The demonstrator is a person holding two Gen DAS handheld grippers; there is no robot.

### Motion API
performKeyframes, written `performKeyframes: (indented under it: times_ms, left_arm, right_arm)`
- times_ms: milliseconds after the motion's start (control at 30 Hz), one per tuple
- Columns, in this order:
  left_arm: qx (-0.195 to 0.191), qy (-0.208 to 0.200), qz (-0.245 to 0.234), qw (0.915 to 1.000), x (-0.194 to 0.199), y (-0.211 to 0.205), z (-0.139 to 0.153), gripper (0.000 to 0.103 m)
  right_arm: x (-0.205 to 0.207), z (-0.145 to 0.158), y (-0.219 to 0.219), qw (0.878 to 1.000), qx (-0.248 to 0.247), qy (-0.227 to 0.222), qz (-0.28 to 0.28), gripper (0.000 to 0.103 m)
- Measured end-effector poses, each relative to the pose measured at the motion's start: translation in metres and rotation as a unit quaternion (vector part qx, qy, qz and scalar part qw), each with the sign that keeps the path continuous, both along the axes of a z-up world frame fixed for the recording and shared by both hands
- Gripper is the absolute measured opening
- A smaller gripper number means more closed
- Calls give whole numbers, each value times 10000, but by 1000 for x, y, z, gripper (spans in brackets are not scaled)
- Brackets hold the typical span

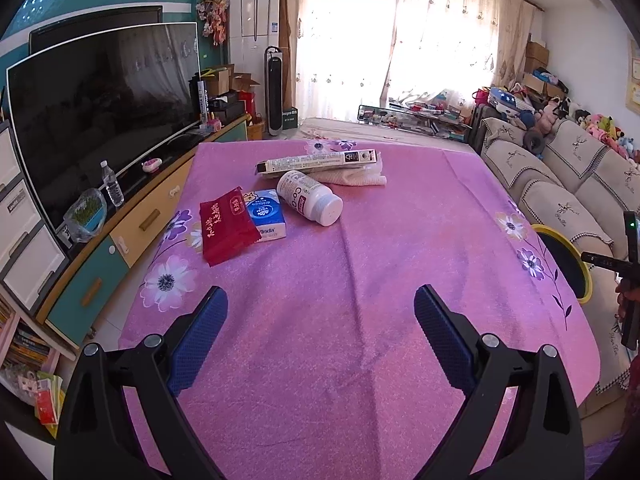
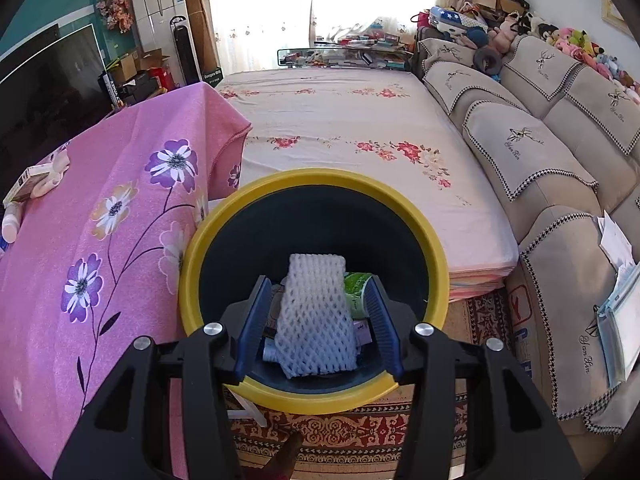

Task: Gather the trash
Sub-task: 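Carry the foam net over the bin and open the right tool, then move the left tool toward the white pill bottle and grasp it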

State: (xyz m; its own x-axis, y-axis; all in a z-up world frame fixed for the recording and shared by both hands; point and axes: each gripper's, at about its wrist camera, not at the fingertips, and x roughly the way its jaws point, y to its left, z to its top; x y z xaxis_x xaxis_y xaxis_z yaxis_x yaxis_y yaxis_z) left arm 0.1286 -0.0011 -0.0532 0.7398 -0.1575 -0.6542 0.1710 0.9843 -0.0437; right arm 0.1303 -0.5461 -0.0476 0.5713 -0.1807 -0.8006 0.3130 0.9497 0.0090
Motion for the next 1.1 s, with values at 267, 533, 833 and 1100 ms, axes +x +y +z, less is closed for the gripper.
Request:
performKeyframes:
  times_ms: [267, 533, 833, 1100]
  left_arm:
    - [41, 230, 161, 9996, 42, 16, -13, 93]
    - [77, 418, 357, 9985, 102, 37, -21, 93]
    - [159, 678, 539, 9961, 156, 42, -31, 93]
    - [229, 755, -64, 9969, 180, -12, -33, 93]
  right_arm:
    - [9, 11, 29, 9993, 0, -92, 367, 50]
    - [17, 13, 42, 9986, -1, -50, 521, 51]
    - [25, 4, 43, 9983, 33, 52, 583, 51]
    - [33, 3, 42, 9982, 46, 90, 599, 51]
